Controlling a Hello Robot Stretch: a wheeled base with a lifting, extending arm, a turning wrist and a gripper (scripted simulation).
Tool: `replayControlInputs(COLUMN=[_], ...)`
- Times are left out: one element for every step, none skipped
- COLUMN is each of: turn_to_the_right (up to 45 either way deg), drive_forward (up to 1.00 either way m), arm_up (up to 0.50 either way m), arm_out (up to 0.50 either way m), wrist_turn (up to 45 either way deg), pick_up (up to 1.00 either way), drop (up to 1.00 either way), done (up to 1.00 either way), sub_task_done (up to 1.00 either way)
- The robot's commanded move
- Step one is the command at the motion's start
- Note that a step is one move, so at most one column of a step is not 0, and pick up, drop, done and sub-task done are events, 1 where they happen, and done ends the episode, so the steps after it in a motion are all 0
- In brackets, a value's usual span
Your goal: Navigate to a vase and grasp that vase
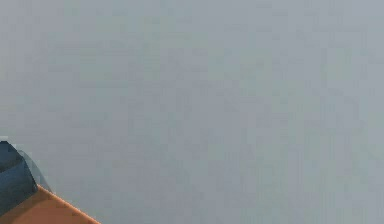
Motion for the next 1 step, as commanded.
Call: replayControlInputs(turn_to_the_right=[0.0], drive_forward=[0.00], arm_up=[0.00], arm_out=[0.00], wrist_turn=[0.0], pick_up=[0.00], drop=[0.00], done=[1.00], sub_task_done=[0.00])
